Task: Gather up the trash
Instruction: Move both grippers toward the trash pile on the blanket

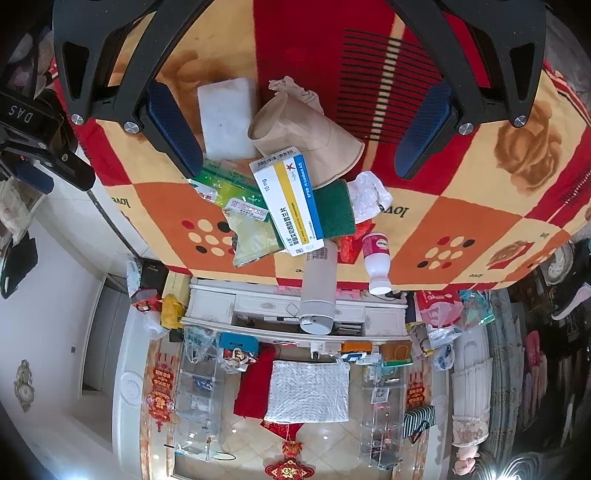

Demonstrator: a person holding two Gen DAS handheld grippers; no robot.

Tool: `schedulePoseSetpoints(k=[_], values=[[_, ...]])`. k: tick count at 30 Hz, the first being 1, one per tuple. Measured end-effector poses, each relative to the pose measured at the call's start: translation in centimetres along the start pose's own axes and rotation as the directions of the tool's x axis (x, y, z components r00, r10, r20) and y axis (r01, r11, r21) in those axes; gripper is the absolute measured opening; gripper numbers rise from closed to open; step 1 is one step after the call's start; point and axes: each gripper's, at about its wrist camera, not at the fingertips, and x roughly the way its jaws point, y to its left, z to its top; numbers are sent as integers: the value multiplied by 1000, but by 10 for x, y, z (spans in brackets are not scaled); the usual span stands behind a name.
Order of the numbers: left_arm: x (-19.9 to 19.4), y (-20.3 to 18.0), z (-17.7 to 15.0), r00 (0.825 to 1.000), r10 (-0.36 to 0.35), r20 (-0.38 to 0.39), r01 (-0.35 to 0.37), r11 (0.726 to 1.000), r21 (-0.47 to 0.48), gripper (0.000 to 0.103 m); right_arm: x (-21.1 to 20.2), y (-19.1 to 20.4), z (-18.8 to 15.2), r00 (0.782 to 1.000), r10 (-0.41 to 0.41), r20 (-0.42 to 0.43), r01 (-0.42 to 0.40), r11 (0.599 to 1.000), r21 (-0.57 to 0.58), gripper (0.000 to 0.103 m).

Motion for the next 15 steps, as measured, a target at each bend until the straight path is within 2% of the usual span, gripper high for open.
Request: schedulePoseSetpoints(k=[15], values=[[3, 0, 0, 1000, -4, 0, 4, 1000, -18, 103, 3, -4, -1, 1000, -13, -3, 13, 1000, -5, 101]])
